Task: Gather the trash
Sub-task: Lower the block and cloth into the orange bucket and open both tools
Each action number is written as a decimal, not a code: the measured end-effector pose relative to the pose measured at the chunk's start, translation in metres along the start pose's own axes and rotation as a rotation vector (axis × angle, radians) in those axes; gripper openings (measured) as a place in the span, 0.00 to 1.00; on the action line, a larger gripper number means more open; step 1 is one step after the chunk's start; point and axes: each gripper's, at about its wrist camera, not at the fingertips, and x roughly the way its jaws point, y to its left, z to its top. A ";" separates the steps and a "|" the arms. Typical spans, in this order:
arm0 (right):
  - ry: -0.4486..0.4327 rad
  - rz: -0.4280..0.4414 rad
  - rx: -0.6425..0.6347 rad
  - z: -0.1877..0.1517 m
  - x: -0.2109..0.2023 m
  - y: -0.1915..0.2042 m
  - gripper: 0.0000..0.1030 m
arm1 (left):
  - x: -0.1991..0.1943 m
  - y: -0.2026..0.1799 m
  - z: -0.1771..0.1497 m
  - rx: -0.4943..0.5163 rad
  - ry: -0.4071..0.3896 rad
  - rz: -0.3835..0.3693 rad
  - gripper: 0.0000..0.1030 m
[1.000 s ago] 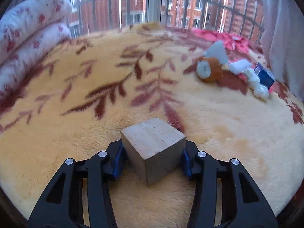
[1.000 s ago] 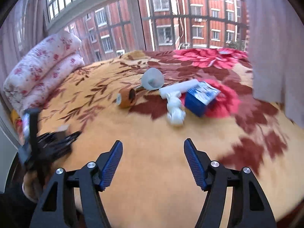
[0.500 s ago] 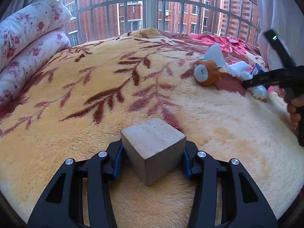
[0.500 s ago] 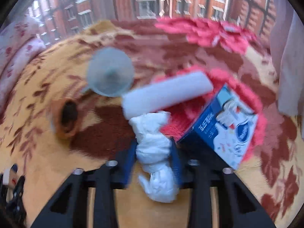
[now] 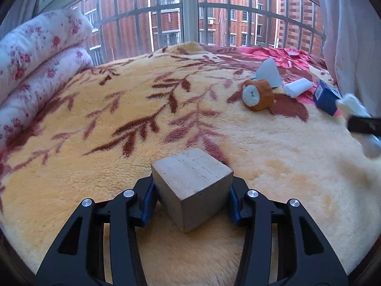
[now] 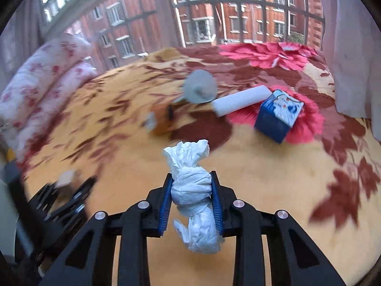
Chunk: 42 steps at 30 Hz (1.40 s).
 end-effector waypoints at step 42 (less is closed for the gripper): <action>0.214 0.162 -0.017 -0.240 -0.052 0.060 0.30 | -0.094 -0.011 -0.176 0.069 0.355 -0.171 0.45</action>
